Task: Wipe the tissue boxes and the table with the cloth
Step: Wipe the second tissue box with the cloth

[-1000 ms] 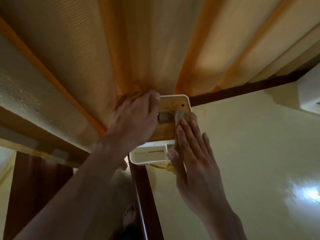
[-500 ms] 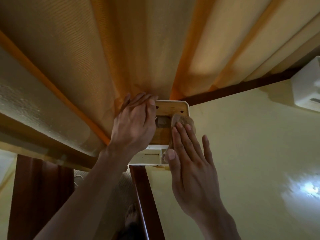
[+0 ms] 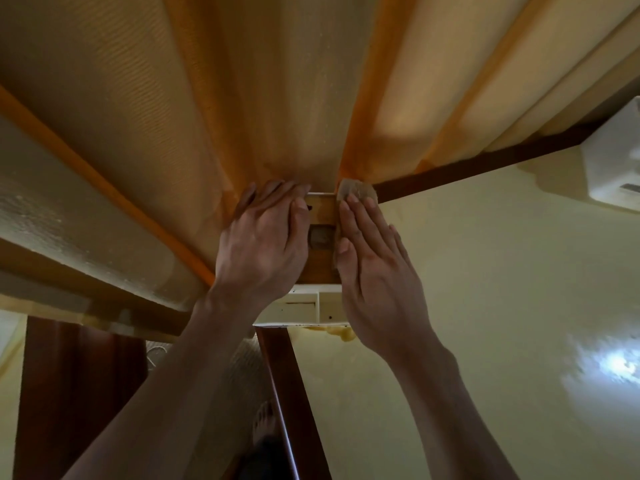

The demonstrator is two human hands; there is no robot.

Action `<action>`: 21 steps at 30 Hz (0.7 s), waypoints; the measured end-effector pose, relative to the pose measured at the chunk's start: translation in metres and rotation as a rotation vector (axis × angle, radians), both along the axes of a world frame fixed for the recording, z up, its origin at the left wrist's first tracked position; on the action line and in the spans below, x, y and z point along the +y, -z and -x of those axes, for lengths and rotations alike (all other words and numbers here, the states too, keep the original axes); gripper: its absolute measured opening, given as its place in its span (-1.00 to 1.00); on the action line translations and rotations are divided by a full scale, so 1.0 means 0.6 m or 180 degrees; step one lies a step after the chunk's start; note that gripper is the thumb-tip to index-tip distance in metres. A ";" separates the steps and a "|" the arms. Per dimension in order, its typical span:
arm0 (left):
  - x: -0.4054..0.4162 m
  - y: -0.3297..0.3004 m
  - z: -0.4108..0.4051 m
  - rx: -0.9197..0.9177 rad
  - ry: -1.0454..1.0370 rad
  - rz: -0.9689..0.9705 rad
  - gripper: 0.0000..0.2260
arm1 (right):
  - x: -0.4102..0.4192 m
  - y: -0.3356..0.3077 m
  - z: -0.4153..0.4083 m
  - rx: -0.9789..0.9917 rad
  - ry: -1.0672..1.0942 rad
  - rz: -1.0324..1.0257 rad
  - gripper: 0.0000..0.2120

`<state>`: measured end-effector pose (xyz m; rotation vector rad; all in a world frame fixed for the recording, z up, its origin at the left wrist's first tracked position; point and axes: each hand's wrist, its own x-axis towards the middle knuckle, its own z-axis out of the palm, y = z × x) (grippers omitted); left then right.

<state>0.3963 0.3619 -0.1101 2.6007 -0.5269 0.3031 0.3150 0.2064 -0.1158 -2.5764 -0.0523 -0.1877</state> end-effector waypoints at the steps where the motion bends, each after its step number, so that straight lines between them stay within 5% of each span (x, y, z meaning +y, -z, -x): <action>1: -0.001 -0.001 0.001 0.0028 -0.0050 0.0078 -0.48 | 0.001 0.001 0.007 -0.0057 0.0018 -0.0015 -0.52; 10: 0.002 0.010 -0.002 -0.0302 -0.0012 0.0026 -0.50 | 0.031 0.012 0.099 -0.0208 0.0281 -0.0144 -0.52; 13: 0.006 0.023 -0.003 -0.0927 0.0058 0.0040 -0.63 | 0.031 0.016 0.098 -0.0236 0.0306 -0.0233 -0.52; 16: 0.010 0.044 0.001 -0.2217 0.0126 -0.0454 -0.79 | 0.028 0.014 0.079 -0.0239 0.0323 -0.0267 -0.53; 21: 0.017 0.043 -0.005 -0.2426 0.0213 -0.0573 -0.81 | 0.014 0.010 0.016 -0.0248 0.0241 -0.0024 -0.52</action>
